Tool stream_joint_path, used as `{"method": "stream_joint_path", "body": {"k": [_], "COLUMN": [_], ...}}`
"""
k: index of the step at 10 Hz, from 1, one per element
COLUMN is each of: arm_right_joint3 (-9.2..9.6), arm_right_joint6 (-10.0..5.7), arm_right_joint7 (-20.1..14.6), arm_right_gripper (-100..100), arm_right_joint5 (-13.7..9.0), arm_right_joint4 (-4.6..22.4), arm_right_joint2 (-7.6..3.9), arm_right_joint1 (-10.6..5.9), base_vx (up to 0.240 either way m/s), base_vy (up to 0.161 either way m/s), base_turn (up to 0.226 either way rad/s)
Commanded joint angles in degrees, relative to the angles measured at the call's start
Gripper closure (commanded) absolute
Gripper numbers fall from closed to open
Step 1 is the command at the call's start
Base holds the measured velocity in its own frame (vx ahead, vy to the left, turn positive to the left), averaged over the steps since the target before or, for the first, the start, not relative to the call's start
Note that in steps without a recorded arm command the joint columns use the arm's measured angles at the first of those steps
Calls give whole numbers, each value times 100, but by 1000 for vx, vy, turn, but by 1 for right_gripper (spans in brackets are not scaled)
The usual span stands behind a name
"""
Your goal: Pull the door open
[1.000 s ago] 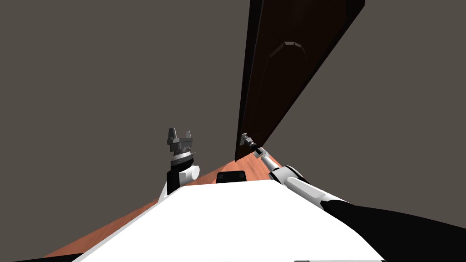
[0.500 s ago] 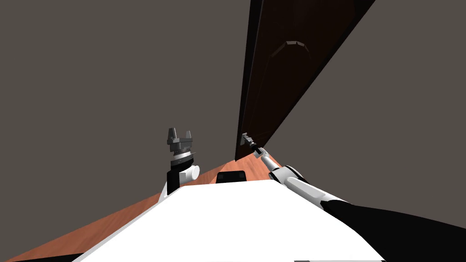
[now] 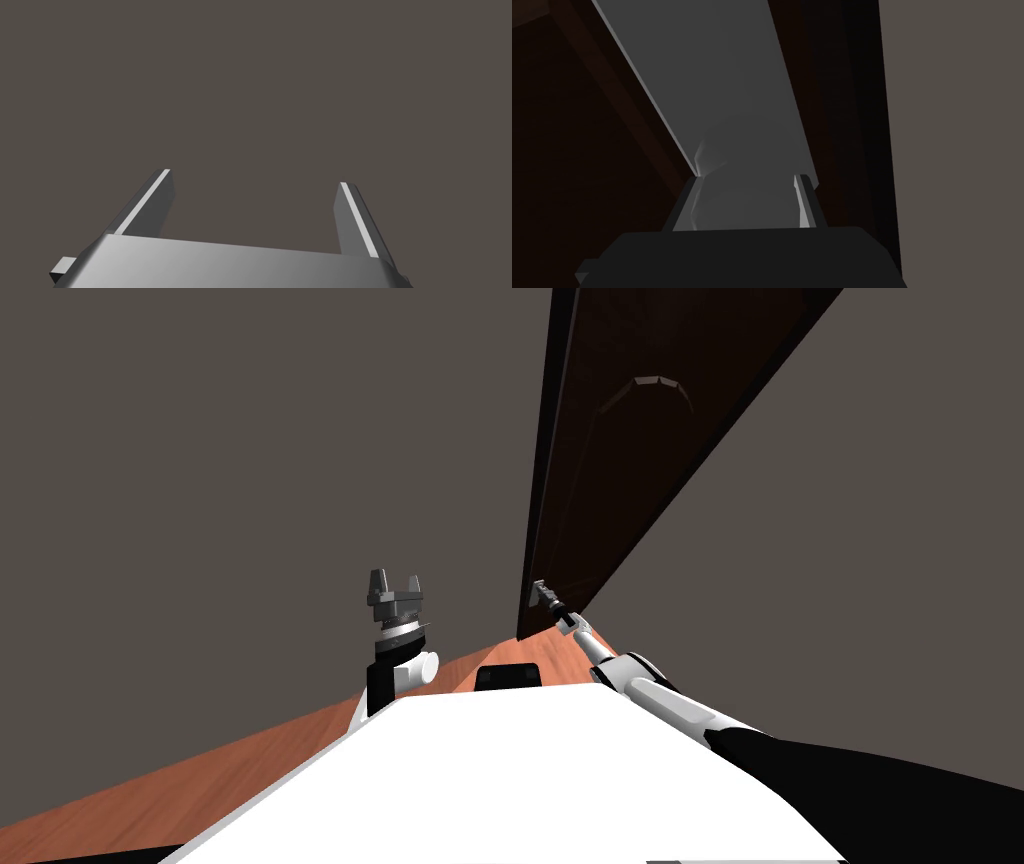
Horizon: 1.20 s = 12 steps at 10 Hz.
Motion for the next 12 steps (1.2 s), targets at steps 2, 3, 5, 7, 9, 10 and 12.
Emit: {"method": "stream_joint_path", "body": {"k": [2,3,5,7,9,10,12], "arm_right_joint3": [-40,-57,-93,-113,-152,-172,-194], "arm_right_joint6": [20,30,53,65,90,102,116], "arm_right_joint7": [-426,-580,-898,-1105,-1461,-1617,-1863], "arm_right_gripper": [100,100,100,100,100,100,100], "arm_right_joint5": [-214,-297,-472,-569,-763,-859,-965], "arm_right_joint4": [-14,-17,-21,-24,-29,-32,-34], "arm_right_joint2": [16,22,34,40,53,60,67], "arm_right_joint1": [12,14,19,21,26,29,31], "base_vx": [-64,-66,-74,-51,-51,-65,-49], "base_vy": [-56,-68,-72,-59,-50,-75,-47], "base_turn": [131,137,136,102,126,158,66]}}
